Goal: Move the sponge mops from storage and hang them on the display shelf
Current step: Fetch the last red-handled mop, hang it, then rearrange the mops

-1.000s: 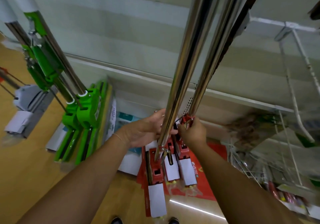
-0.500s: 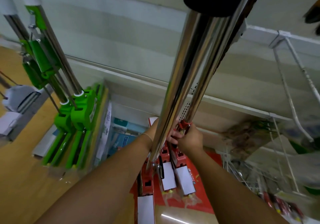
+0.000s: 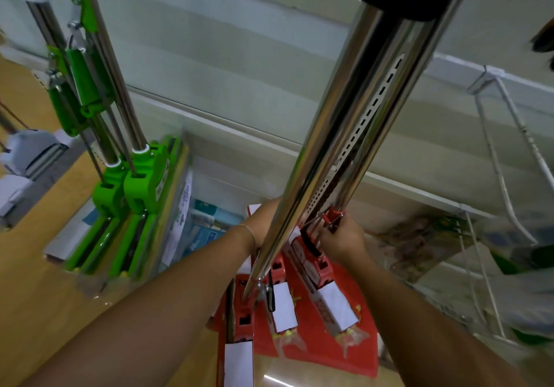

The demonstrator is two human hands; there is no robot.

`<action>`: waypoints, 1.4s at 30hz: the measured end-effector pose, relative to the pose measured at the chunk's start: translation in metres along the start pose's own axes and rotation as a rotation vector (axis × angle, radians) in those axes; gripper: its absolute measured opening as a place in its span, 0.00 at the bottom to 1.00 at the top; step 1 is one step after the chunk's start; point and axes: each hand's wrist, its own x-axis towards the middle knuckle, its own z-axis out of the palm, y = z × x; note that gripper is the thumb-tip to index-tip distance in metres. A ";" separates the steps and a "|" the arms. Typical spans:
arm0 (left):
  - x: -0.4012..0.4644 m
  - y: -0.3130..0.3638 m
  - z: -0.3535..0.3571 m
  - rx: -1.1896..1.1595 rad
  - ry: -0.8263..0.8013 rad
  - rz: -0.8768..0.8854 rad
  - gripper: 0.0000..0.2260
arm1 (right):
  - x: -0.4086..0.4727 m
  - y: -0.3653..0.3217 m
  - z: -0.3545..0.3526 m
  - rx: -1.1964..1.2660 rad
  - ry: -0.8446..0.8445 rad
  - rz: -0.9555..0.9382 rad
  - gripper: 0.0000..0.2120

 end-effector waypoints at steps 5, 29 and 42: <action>-0.034 0.032 -0.021 -0.240 -0.027 0.002 0.12 | 0.002 0.005 -0.004 0.056 -0.039 0.055 0.13; -0.077 0.103 0.015 -0.213 0.345 0.248 0.14 | -0.003 -0.007 0.007 -0.052 -0.029 -0.096 0.12; -0.051 0.070 0.005 -0.291 -0.001 0.184 0.43 | -0.003 0.011 -0.005 0.160 -0.037 -0.095 0.10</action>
